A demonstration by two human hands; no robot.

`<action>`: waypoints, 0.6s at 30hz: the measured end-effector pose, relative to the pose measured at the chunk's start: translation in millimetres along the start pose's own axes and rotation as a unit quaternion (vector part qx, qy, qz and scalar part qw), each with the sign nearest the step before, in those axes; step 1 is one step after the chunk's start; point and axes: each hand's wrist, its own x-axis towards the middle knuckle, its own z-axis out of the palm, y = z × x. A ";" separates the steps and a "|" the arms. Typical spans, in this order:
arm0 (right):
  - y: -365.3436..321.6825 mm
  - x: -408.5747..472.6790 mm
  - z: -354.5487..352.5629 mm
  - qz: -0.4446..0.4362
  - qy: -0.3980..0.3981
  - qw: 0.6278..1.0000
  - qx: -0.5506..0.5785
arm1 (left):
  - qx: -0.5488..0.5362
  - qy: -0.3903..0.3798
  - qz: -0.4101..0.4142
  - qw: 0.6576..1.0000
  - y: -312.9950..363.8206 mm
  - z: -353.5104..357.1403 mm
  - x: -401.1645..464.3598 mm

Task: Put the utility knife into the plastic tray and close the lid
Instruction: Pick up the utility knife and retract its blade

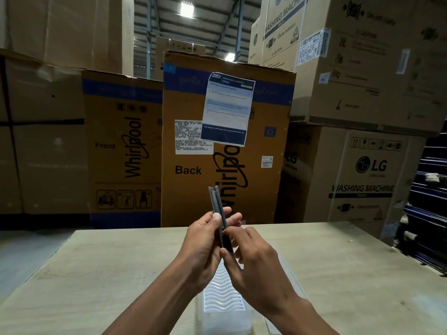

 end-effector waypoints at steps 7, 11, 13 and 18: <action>-1.0 0.6 0.4 -0.004 0.004 0.999 -0.043 | 0.085 0.029 0.030 0.996 -5.6 -0.1 2.8; -2.6 -0.4 2.1 -0.002 -0.001 0.999 -0.040 | 0.097 0.036 0.035 0.994 -9.3 -1.6 5.6; -3.5 -0.1 2.8 0.002 -0.008 0.999 -0.037 | 0.102 0.043 0.034 0.993 -10.8 -2.8 6.7; -5.2 1.8 5.1 0.016 -0.023 0.999 -0.025 | 0.125 0.042 0.042 0.990 -13.5 -7.9 9.2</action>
